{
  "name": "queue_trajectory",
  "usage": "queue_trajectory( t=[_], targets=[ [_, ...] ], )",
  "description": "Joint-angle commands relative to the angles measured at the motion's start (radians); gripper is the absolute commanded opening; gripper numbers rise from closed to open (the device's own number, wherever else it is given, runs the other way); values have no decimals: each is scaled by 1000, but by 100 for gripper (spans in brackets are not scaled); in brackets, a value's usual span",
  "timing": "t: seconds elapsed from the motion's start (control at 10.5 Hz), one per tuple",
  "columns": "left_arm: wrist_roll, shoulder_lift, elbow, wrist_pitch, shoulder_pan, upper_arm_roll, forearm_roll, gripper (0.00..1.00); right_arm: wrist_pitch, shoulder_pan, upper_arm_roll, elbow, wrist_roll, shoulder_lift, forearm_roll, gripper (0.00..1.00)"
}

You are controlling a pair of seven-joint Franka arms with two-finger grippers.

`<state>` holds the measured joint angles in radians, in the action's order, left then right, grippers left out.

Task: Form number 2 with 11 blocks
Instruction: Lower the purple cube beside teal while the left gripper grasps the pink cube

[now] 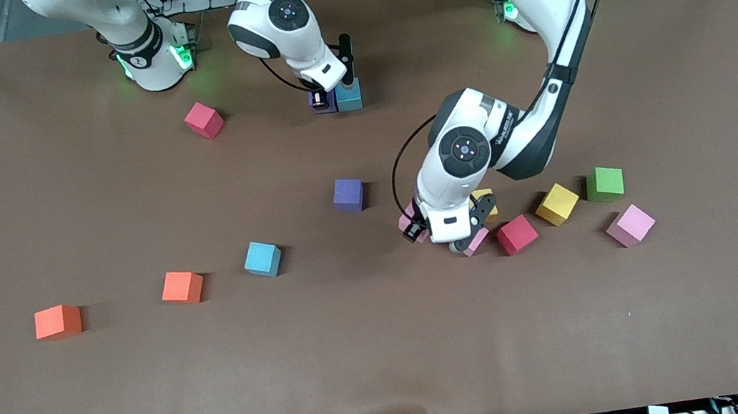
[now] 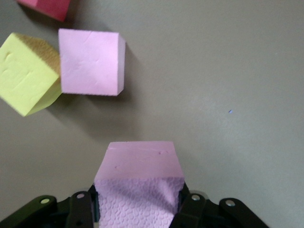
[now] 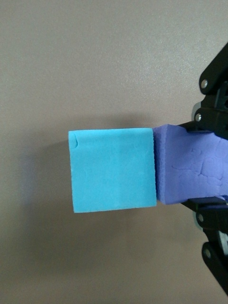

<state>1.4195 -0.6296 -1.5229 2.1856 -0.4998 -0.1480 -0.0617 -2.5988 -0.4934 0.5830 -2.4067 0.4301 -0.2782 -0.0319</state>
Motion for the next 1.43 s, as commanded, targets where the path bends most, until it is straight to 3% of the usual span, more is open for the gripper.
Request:
queue_trajectory(
  t=[0.0,0.1,0.48,1.05,1.34],
  targets=[
    [50,109,-138,-6,1,-25,-24,30,0,-19,-8,18,-19,-16,-10,30],
    [83,138,-181,-4,1,-38,-26,30,0,-19,-8,20,-18,-18,-11,99],
    [241,235,-328,3,3,-73,-27,31,3,-14,-9,20,-19,-18,-10,100],
    [557,249,-339,19,1,-84,-33,31,48,16,-8,23,-22,31,-3,100],
    [653,306,-461,145,-3,-100,-59,31,81,24,-3,26,-22,51,4,100]
  ],
)
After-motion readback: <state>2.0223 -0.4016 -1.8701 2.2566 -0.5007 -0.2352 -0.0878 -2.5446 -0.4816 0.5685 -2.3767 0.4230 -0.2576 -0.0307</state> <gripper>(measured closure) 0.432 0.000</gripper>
